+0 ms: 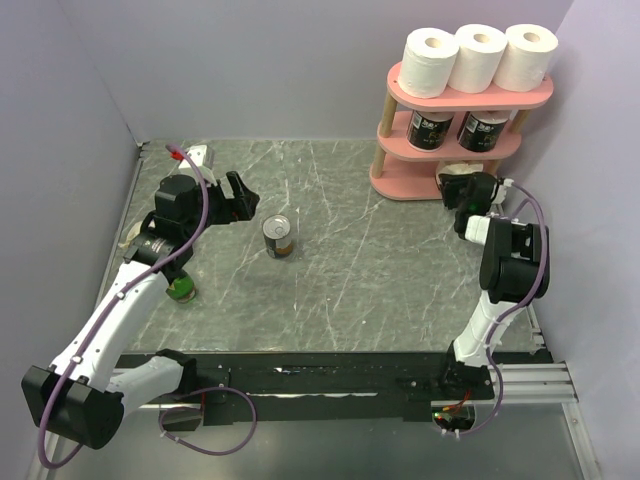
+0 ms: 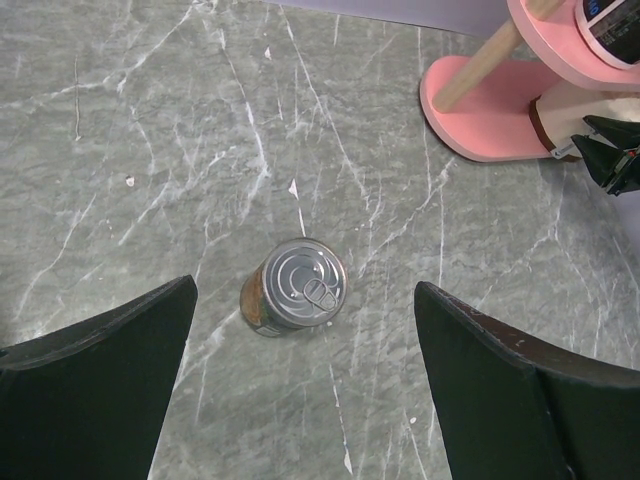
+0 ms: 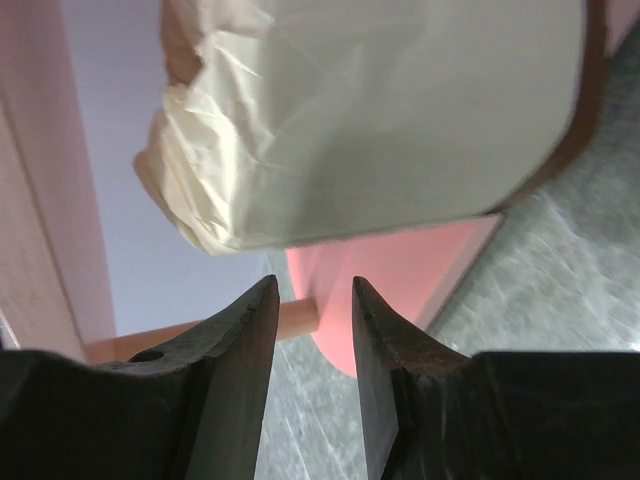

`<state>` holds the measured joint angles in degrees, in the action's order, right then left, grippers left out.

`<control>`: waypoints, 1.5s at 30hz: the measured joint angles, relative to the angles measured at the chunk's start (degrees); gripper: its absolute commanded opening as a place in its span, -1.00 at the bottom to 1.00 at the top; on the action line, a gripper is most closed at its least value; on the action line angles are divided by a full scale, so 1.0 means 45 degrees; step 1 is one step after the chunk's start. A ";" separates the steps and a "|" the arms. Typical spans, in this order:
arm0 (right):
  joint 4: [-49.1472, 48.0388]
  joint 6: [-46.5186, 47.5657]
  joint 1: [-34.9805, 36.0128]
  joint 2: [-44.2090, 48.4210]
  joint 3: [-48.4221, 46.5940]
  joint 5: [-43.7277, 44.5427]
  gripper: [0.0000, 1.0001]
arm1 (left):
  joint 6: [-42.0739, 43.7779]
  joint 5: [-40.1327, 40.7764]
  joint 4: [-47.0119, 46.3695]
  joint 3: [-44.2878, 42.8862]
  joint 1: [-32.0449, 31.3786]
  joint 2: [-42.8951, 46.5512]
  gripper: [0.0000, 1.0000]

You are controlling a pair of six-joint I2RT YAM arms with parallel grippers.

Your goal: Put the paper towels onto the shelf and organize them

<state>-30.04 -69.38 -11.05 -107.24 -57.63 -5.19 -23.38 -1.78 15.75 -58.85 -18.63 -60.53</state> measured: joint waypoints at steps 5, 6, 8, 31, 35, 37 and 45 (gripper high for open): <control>-0.1001 -0.0194 -0.0019 -0.0457 0.0000 0.0345 -0.10 | 0.0000 0.0029 0.0000 0.0000 0.0000 0.0000 0.93; -0.1117 -0.0199 -0.0044 -0.0568 0.0000 0.0398 -0.09 | 0.0000 0.0029 0.0000 0.0000 0.0000 0.0000 0.93; -0.1146 -0.0180 -0.0121 -0.0665 -0.0010 0.0495 -0.07 | 0.0000 0.0034 0.0000 0.0000 0.0000 0.0000 0.93; 0.1506 0.2166 -0.1039 -0.0330 -0.1404 0.0306 -0.03 | 0.0034 0.1331 0.0024 -0.0005 0.0000 -0.0131 0.93; 0.2361 0.2429 -0.0840 0.0797 -0.0797 -0.0393 -0.02 | -0.0126 0.2220 0.0967 -0.0597 0.0000 -0.0685 0.93; 0.2574 0.2589 -0.0680 0.1447 -0.0223 -0.0777 0.01 | -0.0350 0.2739 0.1545 -0.1127 0.0005 -0.0913 0.93; 0.4488 0.4736 0.0801 0.2045 0.0228 -0.2759 0.30 | -0.0806 0.5921 0.3235 -0.3123 0.0651 -0.1549 0.93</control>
<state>-9.85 -48.07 -7.44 -98.04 -56.60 -17.61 -27.00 24.86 30.30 -72.90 -15.70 -67.51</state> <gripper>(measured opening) 0.604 0.966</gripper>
